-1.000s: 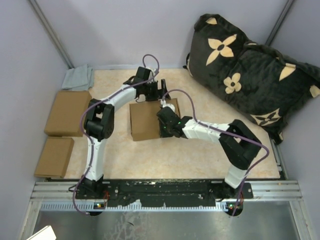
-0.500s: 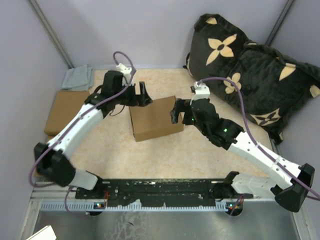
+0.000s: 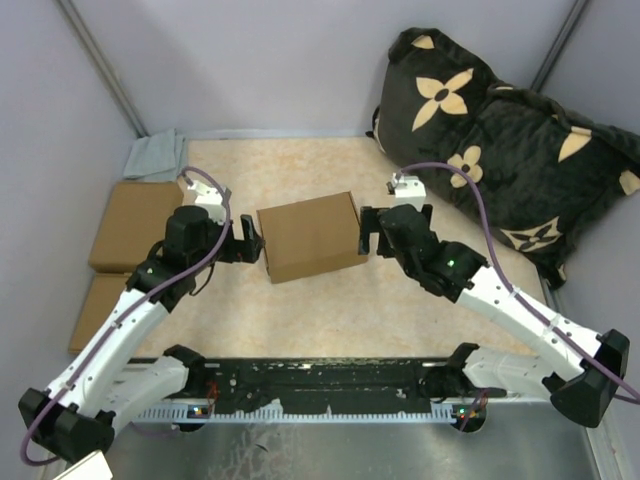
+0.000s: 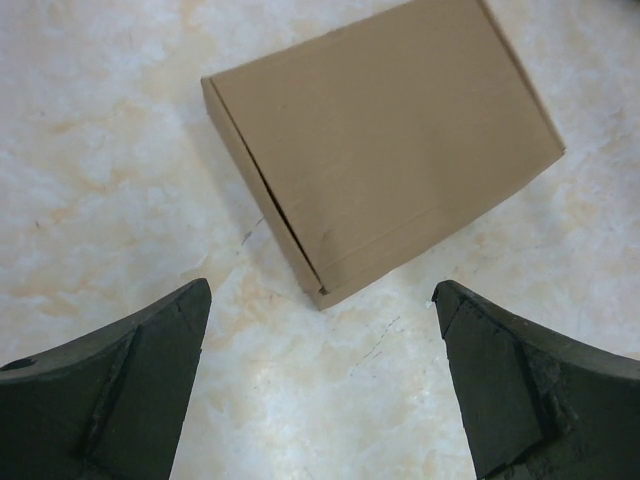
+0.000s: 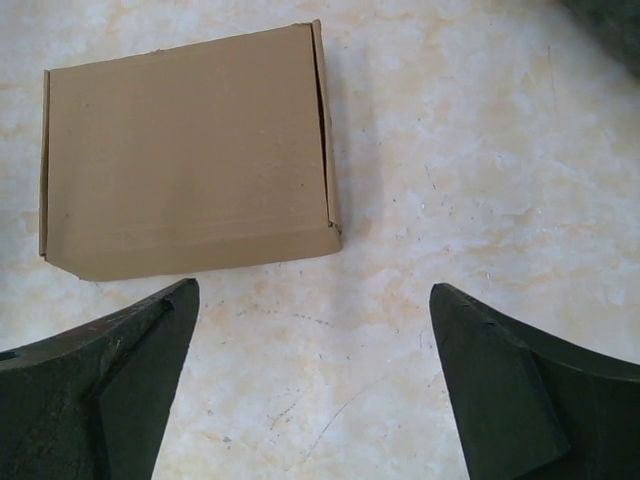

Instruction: Fold the paper box

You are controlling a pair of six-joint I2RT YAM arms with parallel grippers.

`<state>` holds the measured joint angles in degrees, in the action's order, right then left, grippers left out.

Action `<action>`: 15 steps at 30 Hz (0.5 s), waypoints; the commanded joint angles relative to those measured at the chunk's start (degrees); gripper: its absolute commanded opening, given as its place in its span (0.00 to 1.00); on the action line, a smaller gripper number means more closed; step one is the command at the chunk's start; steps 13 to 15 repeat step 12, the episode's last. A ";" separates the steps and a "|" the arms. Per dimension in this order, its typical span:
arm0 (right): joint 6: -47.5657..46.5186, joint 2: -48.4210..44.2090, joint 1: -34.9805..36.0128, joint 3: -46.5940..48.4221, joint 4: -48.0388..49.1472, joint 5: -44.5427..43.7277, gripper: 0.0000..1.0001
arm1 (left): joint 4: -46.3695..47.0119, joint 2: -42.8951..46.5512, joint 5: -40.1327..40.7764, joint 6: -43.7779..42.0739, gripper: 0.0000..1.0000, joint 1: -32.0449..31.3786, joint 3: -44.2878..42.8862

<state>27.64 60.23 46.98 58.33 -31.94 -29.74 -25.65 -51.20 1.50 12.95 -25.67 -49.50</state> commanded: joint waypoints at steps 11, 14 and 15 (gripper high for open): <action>4.26 1.54 -2.18 -0.54 3.38 -1.59 0.99 | 1.34 -1.28 1.84 -1.79 1.00 0.03 4.76; 4.24 1.10 -2.16 -0.78 4.43 -1.23 0.99 | 1.39 -1.37 1.33 -1.79 1.00 0.08 4.76; 4.24 1.10 -2.16 -0.78 4.43 -1.23 0.99 | 1.39 -1.37 1.33 -1.79 1.00 0.08 4.76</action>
